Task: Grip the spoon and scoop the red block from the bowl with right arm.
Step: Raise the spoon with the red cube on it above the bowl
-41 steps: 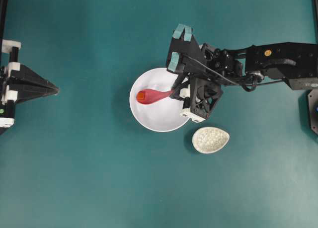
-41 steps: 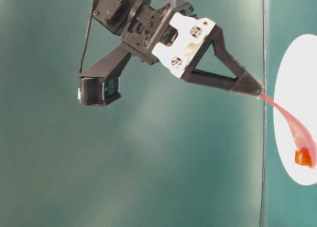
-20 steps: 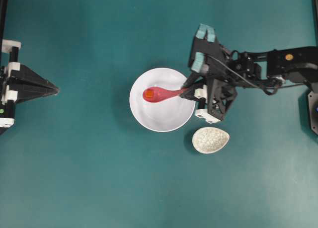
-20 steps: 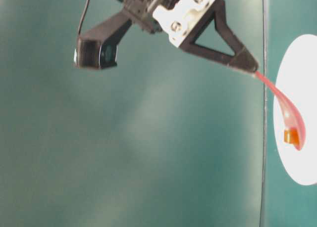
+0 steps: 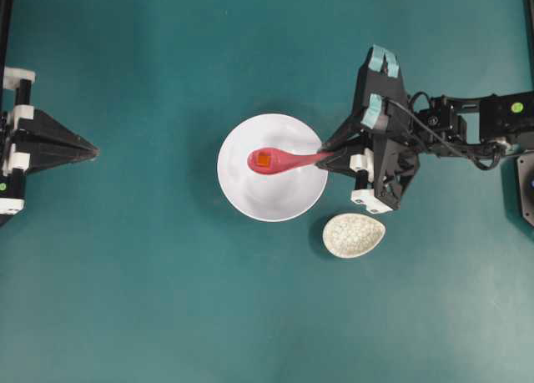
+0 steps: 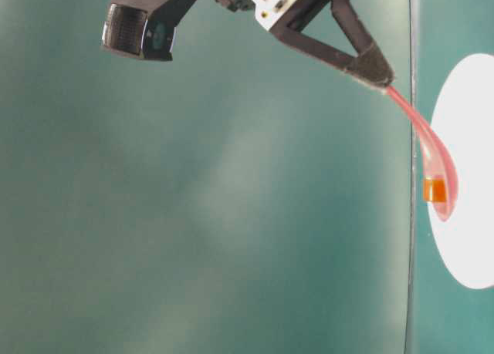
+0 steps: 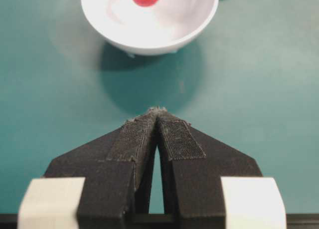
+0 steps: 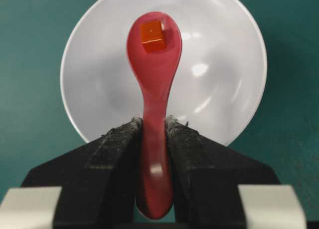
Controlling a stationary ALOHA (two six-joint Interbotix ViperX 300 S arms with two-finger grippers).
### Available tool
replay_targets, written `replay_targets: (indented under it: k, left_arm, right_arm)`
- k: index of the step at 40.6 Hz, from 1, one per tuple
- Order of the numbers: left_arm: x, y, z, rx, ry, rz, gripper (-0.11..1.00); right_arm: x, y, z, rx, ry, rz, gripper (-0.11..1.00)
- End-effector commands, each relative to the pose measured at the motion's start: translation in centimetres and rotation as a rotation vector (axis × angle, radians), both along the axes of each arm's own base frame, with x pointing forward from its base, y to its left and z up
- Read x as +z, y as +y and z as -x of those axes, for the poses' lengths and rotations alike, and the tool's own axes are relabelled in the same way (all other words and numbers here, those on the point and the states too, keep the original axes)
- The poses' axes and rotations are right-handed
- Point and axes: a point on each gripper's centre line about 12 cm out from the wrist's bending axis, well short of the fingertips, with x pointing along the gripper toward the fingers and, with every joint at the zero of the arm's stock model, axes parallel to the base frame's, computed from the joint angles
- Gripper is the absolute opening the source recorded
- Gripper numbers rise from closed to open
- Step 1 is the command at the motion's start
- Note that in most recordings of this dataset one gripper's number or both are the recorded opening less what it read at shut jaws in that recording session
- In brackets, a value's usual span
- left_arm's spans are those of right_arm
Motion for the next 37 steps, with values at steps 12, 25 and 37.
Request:
replay_targets:
  k: [12,25,37]
  left_arm:
    - [1.1,0.0,-0.3,-0.001,-0.026,-0.001,0.00]
    - [1.0,0.0,-0.2,-0.001,-0.014,0.000,0.00]
    - [0.9,0.0,-0.2,0.001,-0.006,0.000,0.00]
  right_arm:
    - [1.7,0.4,-0.3,0.004,-0.091,0.006,0.24]
    - [2.2,0.5,0.2,-0.012,-0.125,-0.016,0.24]
    - [3.3,0.5,1.3,-0.013,-0.159,-0.018,0.24]
